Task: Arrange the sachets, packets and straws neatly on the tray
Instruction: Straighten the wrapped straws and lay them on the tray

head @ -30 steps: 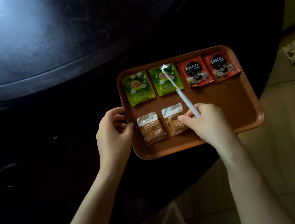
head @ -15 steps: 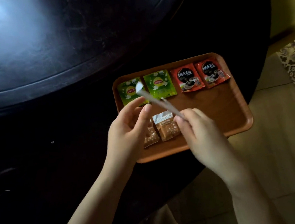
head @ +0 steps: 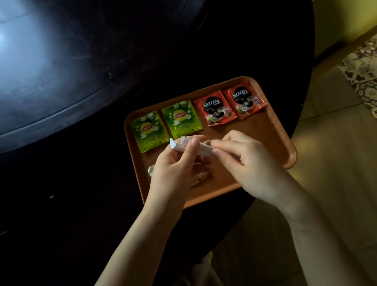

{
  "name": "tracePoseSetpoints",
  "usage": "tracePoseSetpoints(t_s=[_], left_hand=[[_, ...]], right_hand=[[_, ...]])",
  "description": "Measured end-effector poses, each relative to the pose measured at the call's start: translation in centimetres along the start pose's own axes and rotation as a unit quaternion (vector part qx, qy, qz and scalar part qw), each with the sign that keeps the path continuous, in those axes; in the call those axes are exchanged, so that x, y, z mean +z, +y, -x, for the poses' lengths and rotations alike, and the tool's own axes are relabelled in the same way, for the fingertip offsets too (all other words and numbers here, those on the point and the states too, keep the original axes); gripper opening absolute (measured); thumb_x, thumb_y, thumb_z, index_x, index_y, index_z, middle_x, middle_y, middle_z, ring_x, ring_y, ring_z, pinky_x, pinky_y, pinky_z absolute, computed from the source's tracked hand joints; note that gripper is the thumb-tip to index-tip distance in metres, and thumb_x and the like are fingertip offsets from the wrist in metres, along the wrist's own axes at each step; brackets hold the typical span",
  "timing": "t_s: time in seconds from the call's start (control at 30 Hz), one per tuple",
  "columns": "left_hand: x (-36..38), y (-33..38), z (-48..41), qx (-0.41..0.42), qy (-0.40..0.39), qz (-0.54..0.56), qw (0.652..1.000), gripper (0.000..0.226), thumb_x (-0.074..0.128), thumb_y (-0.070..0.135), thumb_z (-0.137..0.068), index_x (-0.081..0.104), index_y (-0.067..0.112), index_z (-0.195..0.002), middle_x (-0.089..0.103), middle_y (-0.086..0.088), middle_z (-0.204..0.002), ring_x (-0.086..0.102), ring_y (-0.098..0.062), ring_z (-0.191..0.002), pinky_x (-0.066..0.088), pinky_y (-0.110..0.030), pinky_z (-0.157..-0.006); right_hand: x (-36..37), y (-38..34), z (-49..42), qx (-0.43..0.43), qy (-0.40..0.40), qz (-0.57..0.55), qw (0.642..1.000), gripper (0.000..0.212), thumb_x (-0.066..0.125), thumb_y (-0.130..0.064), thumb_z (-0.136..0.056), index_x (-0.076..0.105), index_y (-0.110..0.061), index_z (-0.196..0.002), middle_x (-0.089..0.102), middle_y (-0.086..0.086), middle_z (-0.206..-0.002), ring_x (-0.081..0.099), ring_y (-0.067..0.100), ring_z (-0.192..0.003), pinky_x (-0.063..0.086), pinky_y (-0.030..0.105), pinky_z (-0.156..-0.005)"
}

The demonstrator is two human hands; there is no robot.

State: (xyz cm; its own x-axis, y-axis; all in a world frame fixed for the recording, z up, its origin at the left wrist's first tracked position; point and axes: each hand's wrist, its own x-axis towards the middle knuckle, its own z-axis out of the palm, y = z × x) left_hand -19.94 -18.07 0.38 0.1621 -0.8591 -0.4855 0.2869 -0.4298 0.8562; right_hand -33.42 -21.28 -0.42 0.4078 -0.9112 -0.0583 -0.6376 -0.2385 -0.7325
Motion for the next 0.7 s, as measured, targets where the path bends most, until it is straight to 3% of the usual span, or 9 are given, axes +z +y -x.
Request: tracePoseSetpoints(t_s=[0.13, 0.23, 0.3, 0.4, 0.6, 0.7], left_hand=[[0.9, 0.3, 0.1, 0.039, 0.015, -0.002, 0.999, 0.014, 0.056, 0.016, -0.087, 0.066, 0.008, -0.091, 0.072, -0.001, -0.069, 0.067, -0.011, -0.065, 0.055, -0.021, -0.058], [0.7, 0.8, -0.6, 0.035, 0.066, 0.067, 0.995, 0.009, 0.059, 0.014, -0.085, 0.065, 0.008, -0.085, 0.069, 0.002, -0.058, 0.065, -0.008, -0.055, 0.054, -0.017, -0.052], [0.7, 1.0, -1.1, 0.012, 0.087, 0.134, 0.987, 0.009, 0.059, 0.012, -0.085, 0.063, 0.004, -0.086, 0.067, 0.001, -0.054, 0.063, -0.007, -0.050, 0.054, -0.017, -0.051], [1.3, 0.7, -1.3, -0.011, 0.080, 0.173, 0.982, 0.009, 0.058, 0.010, -0.085, 0.062, 0.002, -0.087, 0.066, 0.001, -0.057, 0.063, -0.008, -0.051, 0.055, -0.018, -0.051], [2.3, -0.7, -1.1, -0.031, 0.060, 0.163, 0.984, 0.016, 0.057, 0.013, -0.086, 0.061, 0.001, -0.096, 0.070, 0.002, -0.058, 0.065, -0.007, -0.054, 0.055, -0.016, -0.054], [2.4, -1.0, -1.1, -0.036, 0.062, 0.155, 0.985, 0.019, 0.058, 0.014, -0.086, 0.062, 0.001, -0.098, 0.070, 0.002, -0.060, 0.065, -0.007, -0.055, 0.056, -0.017, -0.056]], right_hand=[[-1.2, 0.2, -0.4, -0.002, -0.024, -0.033, 0.999, 0.029, 0.049, -0.023, -0.092, 0.060, -0.020, -0.118, 0.053, -0.012, -0.088, 0.051, 0.002, -0.084, 0.039, 0.006, -0.067], [-3.1, 1.8, 0.3, 0.048, 0.034, -0.059, 0.997, 0.028, 0.052, -0.025, -0.090, 0.063, -0.019, -0.115, 0.063, -0.007, -0.105, 0.057, 0.004, -0.095, 0.040, 0.002, -0.077], [-4.3, 3.4, 0.9, 0.094, 0.085, -0.087, 0.988, 0.022, 0.053, -0.021, -0.089, 0.067, -0.018, -0.106, 0.068, -0.005, -0.095, 0.061, 0.003, -0.085, 0.045, 0.007, -0.073], [-4.8, 4.5, 1.4, 0.151, 0.109, -0.228, 0.956, 0.017, 0.056, -0.012, -0.088, 0.068, -0.024, -0.090, 0.069, -0.001, -0.080, 0.063, 0.006, -0.071, 0.052, 0.019, -0.063], [-5.7, 5.0, 1.1, 0.169, 0.101, -0.340, 0.920, 0.013, 0.057, -0.011, -0.086, 0.068, -0.019, -0.086, 0.069, 0.001, -0.077, 0.065, 0.007, -0.068, 0.055, 0.016, -0.061], [-5.7, 5.4, 0.9, 0.167, 0.065, -0.306, 0.935, 0.009, 0.062, -0.011, -0.083, 0.068, -0.017, -0.086, 0.068, 0.002, -0.079, 0.065, 0.009, -0.071, 0.056, 0.018, -0.064]])
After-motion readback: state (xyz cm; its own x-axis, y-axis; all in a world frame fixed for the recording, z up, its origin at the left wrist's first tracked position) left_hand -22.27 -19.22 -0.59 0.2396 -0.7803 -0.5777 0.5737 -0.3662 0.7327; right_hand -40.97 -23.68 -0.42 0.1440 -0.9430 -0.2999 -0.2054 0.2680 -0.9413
